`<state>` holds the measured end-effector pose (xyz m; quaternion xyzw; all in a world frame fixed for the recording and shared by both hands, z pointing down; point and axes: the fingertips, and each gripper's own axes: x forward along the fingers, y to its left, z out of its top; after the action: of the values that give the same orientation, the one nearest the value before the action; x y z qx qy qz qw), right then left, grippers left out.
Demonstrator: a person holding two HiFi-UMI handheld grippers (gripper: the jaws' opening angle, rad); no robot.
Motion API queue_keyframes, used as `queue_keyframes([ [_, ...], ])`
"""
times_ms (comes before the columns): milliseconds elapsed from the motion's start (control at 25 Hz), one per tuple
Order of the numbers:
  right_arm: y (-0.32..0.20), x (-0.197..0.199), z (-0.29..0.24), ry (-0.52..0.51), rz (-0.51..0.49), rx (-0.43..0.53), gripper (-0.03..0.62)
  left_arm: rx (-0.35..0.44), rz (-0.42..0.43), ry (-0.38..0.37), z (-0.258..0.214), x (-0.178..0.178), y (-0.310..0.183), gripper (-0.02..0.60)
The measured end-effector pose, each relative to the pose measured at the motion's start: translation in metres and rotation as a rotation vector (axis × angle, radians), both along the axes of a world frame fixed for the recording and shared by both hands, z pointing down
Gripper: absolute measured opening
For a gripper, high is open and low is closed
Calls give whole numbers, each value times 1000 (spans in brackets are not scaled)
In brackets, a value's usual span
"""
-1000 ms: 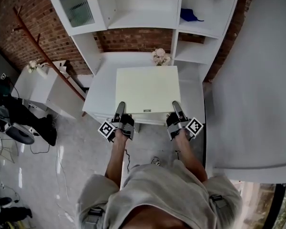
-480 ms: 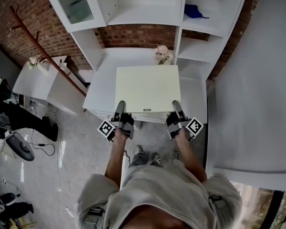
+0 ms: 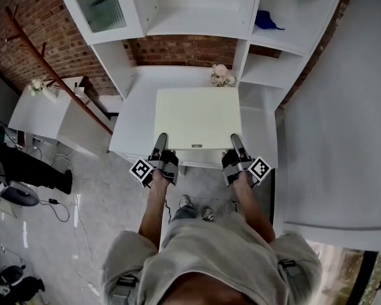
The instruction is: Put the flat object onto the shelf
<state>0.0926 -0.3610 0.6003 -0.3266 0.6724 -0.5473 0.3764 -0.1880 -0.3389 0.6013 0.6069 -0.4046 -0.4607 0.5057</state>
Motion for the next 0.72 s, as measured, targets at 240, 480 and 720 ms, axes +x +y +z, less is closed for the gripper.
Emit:
queue_keyframes([
  [240, -23, -34, -8, -5, 28, 7, 296, -2, 30, 1, -7, -33, -31, 298],
  [480, -37, -57, -16, 24, 55, 24, 296, 23, 60, 31, -13, -56, -54, 298],
  [720, -49, -46, -23, 21, 83, 31, 296, 31, 83, 19, -19, -47, -76, 298],
])
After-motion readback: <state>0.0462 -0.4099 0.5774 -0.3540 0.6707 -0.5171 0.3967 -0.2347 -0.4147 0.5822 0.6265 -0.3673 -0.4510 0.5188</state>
